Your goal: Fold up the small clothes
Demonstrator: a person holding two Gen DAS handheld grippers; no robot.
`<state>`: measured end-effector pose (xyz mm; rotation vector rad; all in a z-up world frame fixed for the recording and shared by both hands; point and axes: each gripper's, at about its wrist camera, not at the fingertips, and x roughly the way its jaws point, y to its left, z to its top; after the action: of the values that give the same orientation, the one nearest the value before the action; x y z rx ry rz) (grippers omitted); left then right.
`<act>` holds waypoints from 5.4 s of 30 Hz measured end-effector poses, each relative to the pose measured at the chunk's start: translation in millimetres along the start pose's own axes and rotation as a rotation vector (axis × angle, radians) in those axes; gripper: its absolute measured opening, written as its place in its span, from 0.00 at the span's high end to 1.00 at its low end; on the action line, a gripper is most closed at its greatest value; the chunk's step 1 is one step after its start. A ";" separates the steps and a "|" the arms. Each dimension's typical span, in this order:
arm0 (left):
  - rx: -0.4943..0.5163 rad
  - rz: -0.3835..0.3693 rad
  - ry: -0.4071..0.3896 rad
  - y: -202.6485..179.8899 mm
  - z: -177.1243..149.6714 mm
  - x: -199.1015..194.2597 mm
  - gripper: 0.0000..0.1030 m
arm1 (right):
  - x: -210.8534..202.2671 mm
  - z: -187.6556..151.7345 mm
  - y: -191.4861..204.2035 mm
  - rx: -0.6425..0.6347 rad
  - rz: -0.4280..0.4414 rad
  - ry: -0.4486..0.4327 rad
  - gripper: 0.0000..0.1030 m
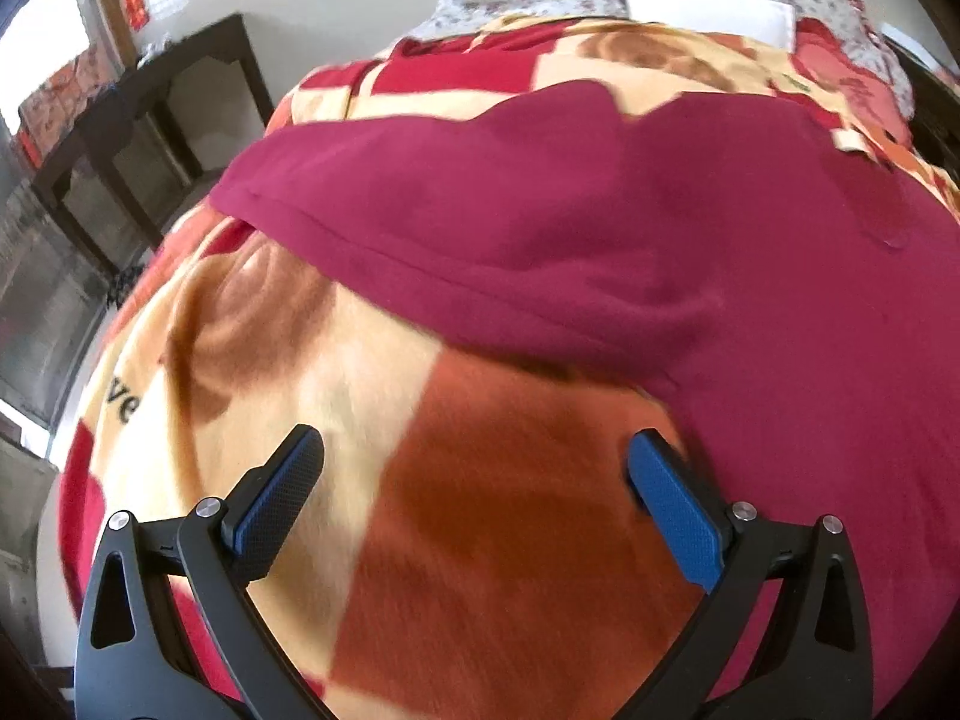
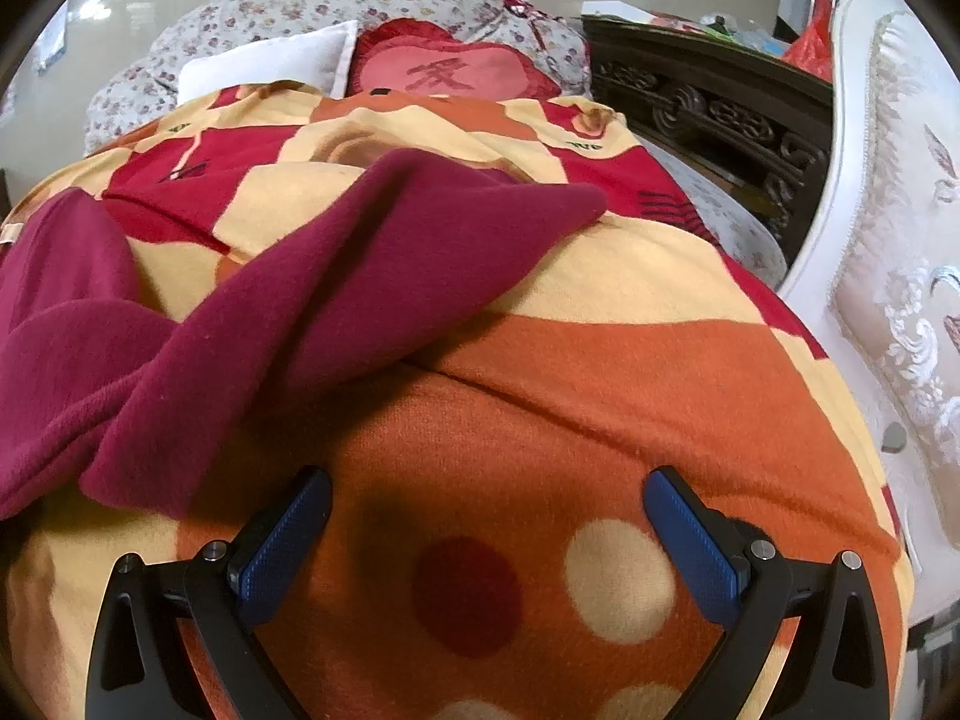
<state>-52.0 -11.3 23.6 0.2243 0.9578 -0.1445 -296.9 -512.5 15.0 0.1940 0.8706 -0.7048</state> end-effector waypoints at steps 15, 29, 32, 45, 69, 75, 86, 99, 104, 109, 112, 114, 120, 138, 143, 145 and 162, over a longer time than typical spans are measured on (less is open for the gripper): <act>0.009 -0.210 -0.108 -26.0 -3.7 -79.2 0.01 | -216.0 19.4 -61.3 -0.180 0.130 -0.142 0.00; 0.070 -0.263 -0.128 -48.4 -6.0 -93.5 0.01 | -338.0 59.7 -81.2 -0.129 0.224 -0.218 0.00; 0.053 -0.255 -0.128 -44.1 -6.5 -90.8 0.01 | -310.5 48.9 -36.4 -0.099 0.324 -0.224 0.00; 0.058 -0.206 -0.135 -38.2 1.3 -73.6 0.01 | -200.4 19.4 182.2 -0.141 0.578 -0.053 0.00; 0.031 -0.249 -0.107 -58.3 11.4 -47.5 0.01 | -134.8 13.1 248.8 -0.139 0.471 -0.011 0.00; -0.003 -0.255 -0.093 -60.3 16.1 -37.4 0.01 | -122.5 14.8 255.8 -0.122 0.454 -0.008 0.00; -0.006 -0.229 -0.071 -60.8 24.2 -20.1 0.01 | -104.5 17.4 258.7 -0.104 0.441 0.009 0.00; -0.020 -0.216 -0.052 -55.5 31.1 -8.4 0.01 | -94.3 24.5 267.3 -0.096 0.440 0.014 0.00; -0.039 -0.214 -0.057 -48.6 34.9 -6.1 0.01 | -89.6 24.4 270.5 -0.108 0.433 0.027 0.00; -0.048 -0.218 -0.048 -48.0 35.3 -3.2 0.01 | -92.8 25.9 276.4 -0.121 0.433 0.014 0.00; -0.044 -0.219 -0.045 -49.4 35.5 -3.0 0.01 | -91.8 26.5 278.8 -0.118 0.438 0.019 0.00; -0.045 -0.224 -0.044 -48.6 35.9 -3.0 0.01 | -90.8 26.5 279.3 -0.114 0.438 0.021 0.00; -0.064 -0.213 -0.047 -30.4 45.4 -4.1 0.01 | -86.1 23.5 283.2 -0.114 0.452 0.045 0.00; -0.639 -0.210 0.011 198.4 116.1 68.3 0.22 | -86.9 27.8 301.6 -0.149 0.539 0.094 0.00; -0.735 -0.207 0.048 229.5 122.4 103.1 0.30 | -84.8 32.2 306.5 -0.145 0.558 0.107 0.00; -0.741 -0.198 0.054 231.1 123.2 113.6 0.35 | -84.4 32.3 308.3 -0.146 0.557 0.110 0.00; -0.403 -0.504 -0.210 128.9 149.9 -33.1 0.93 | -93.8 41.4 272.1 -0.081 0.562 0.082 0.00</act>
<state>76.4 76.2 150.1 -0.4024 0.7980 -0.4230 -138.1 -277.8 79.8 0.3788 0.8676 -0.1384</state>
